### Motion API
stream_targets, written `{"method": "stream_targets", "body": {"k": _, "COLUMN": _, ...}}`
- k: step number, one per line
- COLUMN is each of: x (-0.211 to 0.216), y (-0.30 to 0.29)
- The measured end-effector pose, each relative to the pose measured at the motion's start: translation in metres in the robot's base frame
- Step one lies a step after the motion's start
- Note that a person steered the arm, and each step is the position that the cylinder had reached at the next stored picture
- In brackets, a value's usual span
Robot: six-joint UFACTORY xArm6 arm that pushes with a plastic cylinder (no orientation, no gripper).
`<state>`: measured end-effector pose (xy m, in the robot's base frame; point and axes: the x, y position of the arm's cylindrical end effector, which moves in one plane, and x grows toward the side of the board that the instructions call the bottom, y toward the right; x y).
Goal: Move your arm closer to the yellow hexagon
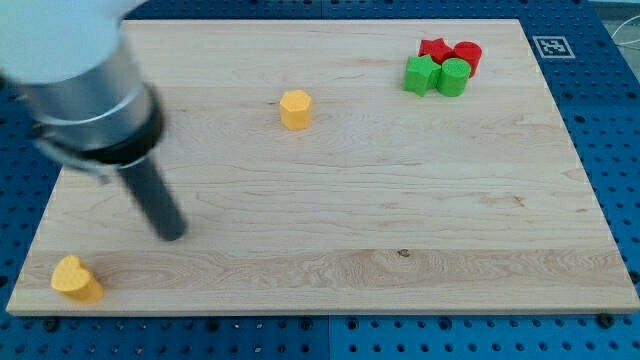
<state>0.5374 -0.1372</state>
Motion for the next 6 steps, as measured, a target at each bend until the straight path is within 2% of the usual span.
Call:
{"method": "stream_targets", "body": {"k": 1, "x": -0.011, "y": 0.099}}
{"method": "stream_targets", "body": {"k": 2, "x": -0.064, "y": 0.168}}
{"method": "stream_targets", "body": {"k": 3, "x": -0.138, "y": 0.199}}
{"method": "stream_targets", "body": {"k": 4, "x": -0.179, "y": 0.198}}
{"method": "stream_targets", "body": {"k": 6, "x": -0.169, "y": 0.114}}
